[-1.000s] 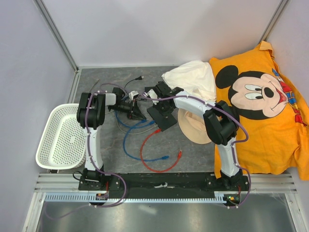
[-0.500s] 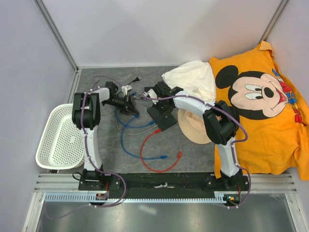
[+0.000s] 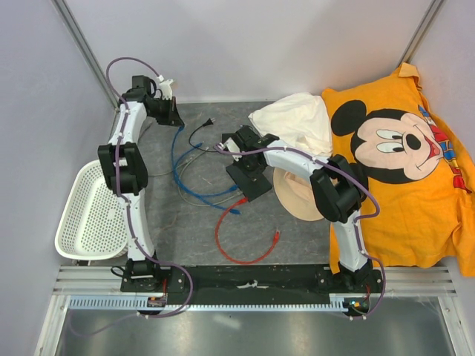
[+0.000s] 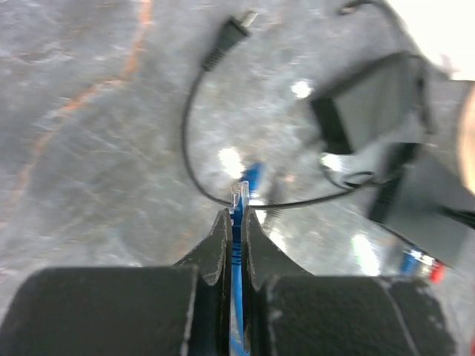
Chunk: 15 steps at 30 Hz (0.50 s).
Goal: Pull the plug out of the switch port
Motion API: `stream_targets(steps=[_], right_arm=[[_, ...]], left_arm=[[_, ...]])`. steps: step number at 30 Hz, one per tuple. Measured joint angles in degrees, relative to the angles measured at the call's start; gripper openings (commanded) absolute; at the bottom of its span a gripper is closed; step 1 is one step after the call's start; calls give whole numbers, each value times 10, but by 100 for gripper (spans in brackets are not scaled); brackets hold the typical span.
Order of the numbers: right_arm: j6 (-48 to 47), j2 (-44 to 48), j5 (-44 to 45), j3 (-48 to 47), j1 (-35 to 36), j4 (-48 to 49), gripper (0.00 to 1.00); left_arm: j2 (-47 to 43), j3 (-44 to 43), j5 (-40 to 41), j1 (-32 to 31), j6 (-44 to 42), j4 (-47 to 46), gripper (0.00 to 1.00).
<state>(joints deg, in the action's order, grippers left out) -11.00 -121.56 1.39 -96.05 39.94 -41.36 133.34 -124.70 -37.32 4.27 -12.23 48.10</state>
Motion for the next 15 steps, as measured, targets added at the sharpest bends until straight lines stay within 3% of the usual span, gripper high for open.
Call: stream_targets(steps=[2,3,4,5,8,15], right_arm=[[-2,0,3,0,1,0,0],[-2,0,4,0,2,0,0],[-3,0,5,0,3,0,0],[-4,0,7,0,4,0,0],[-4,0,12,0,5,0,0],[-5,0,16,0,7,0,0]], left_arm=[[13,-11,23,-3,-7,3,3],[20,-11,34,-3,-10,5,9],[26,-11,45,-5,-12,11,20],[31,-11,52,-6,-12,16,39],[39,-8,73,-7,-14,26,54],[25,6,60,-7,0,27,63]])
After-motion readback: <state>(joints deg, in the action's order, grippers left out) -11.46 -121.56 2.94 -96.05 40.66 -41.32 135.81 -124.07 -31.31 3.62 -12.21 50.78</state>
